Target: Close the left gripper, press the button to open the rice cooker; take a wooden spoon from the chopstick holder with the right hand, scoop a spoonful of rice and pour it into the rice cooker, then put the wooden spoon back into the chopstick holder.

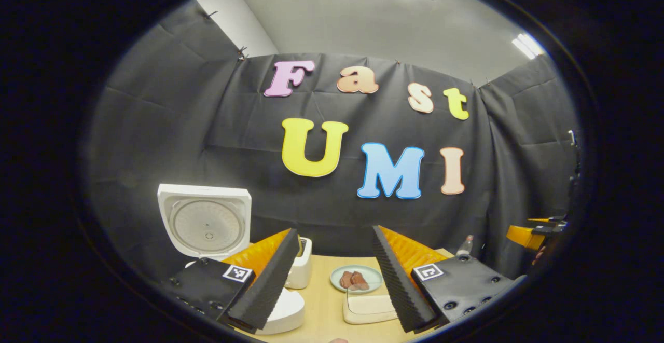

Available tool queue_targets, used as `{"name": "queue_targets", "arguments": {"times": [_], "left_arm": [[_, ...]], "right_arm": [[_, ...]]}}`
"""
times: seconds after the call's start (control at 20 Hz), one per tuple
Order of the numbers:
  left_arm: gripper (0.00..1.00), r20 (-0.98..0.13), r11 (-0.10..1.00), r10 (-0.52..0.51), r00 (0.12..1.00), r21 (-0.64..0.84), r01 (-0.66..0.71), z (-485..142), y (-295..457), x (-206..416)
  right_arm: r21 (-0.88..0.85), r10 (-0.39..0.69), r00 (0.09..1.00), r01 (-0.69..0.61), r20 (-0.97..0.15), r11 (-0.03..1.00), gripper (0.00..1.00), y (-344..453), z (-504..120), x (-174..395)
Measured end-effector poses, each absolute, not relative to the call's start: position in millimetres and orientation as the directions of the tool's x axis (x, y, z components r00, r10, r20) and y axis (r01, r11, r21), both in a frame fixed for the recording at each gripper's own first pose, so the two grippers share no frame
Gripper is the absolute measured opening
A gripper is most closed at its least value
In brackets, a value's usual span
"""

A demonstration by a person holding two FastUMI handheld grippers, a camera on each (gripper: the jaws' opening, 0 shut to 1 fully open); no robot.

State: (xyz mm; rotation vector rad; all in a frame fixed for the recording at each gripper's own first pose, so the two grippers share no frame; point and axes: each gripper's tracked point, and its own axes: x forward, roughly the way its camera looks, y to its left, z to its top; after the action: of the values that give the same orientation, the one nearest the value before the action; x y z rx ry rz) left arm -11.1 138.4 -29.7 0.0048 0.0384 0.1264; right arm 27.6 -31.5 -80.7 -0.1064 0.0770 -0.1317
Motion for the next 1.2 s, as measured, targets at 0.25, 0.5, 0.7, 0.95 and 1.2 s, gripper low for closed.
{"name": "queue_targets", "arguments": {"times": [0.25, 0.5, 0.7, 0.95, 1.2], "left_arm": [[0.97, -0.032, 0.984, 0.169, 0.985, 0.063, -0.167, -28.1, 120.4, -9.7], [0.96, -0.052, 0.974, 0.19, 0.98, 0.137, -0.182, -30.6, 95.7, -2.7], [0.98, -0.067, 0.966, 0.192, 0.979, 0.191, -0.177, -30.7, 72.1, 7.0], [0.95, -0.074, 0.95, 0.213, 0.974, 0.25, -0.188, -26.4, 63.8, 17.1], [0.95, -0.163, 0.954, 0.251, 0.954, 0.206, -0.216, -57.9, 63.8, 23.3]], "right_arm": [[-0.079, -0.169, 0.978, 0.16, -0.124, 0.984, 0.96, -82.5, -119.9, 69.4], [-0.002, -0.155, 0.967, 0.158, -0.202, 0.987, 0.96, -115.6, -168.3, 115.4], [0.052, -0.135, 0.953, 0.155, -0.272, 0.987, 0.96, -136.6, -208.6, 148.9], [0.059, -0.097, 0.93, 0.126, -0.355, 0.99, 0.97, -152.0, -259.4, 177.7], [0.09, -0.012, 0.915, 0.053, -0.403, 0.995, 0.96, -151.4, -291.7, 196.4]]}}
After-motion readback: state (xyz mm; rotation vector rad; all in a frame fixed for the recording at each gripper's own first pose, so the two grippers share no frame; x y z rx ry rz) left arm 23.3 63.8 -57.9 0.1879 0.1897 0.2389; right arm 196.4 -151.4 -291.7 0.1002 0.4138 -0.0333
